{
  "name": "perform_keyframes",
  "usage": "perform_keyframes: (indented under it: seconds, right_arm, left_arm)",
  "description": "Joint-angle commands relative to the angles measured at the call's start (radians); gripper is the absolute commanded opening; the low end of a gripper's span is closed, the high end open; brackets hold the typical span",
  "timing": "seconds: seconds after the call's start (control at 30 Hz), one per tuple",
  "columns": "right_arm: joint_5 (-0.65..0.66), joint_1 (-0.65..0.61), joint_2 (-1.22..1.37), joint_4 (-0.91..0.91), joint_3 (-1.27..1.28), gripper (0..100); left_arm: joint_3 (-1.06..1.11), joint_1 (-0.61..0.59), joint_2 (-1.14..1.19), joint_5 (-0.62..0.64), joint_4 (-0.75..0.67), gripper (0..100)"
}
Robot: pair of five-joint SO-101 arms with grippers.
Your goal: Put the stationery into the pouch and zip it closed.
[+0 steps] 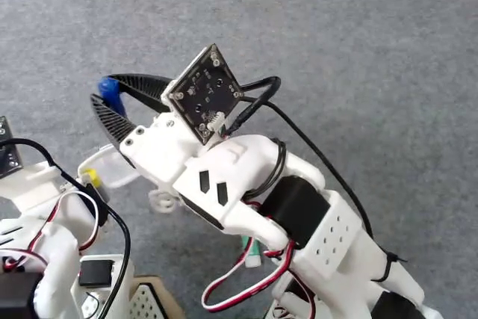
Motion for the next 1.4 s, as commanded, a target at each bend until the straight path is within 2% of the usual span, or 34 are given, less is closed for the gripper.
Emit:
perform_keyframes:
  seconds: [0.0, 0.23, 0.3, 0.43, 0.6, 0.7, 0.83, 1.0, 1.2, 1.37]
  right_arm:
    - [-0.003, 0.012, -0.019, 0.068, -0.058, 18.0]
    - [-0.003, 0.018, -0.025, 0.075, -0.113, 15.6]
    - [-0.003, 0.066, -0.051, 0.089, -0.139, 14.3]
    - [-0.003, 0.236, -0.127, 0.184, -0.165, 14.0]
    - [-0.003, 0.506, -0.170, 0.463, -0.143, 14.1]
    - [-0.006, 0.608, -0.170, 0.583, -0.036, 14.1]
    - [-0.012, 0.617, -0.170, 0.643, 0.202, 13.9]
    - [-0.014, 0.615, -0.168, 0.623, 0.444, 13.9]
    - [-0.011, 0.552, -0.140, 0.600, 0.568, 13.8]
    - [-0.012, 0.468, 0.050, 0.600, 0.607, 13.8]
  left_arm:
    - [-0.015, 0.008, 0.002, -0.009, 0.002, 3]
    - [-0.015, 0.008, 0.002, -0.009, 0.002, 3]
    - [-0.015, 0.008, 0.002, -0.009, 0.002, 3]
    - [-0.015, 0.008, 0.002, -0.009, 0.002, 3]
    - [-0.015, 0.008, 0.002, -0.009, 0.002, 3]
    - [-0.013, 0.007, 0.002, -0.009, 0.002, 3]
    - [-0.012, 0.004, 0.002, -0.009, 0.000, 3]
    - [-0.010, 0.002, 0.002, -0.009, 0.000, 3]
    - [-0.012, 0.002, 0.002, -0.009, 0.000, 3]
    - [-0.012, 0.002, 0.002, -0.009, 0.000, 3]
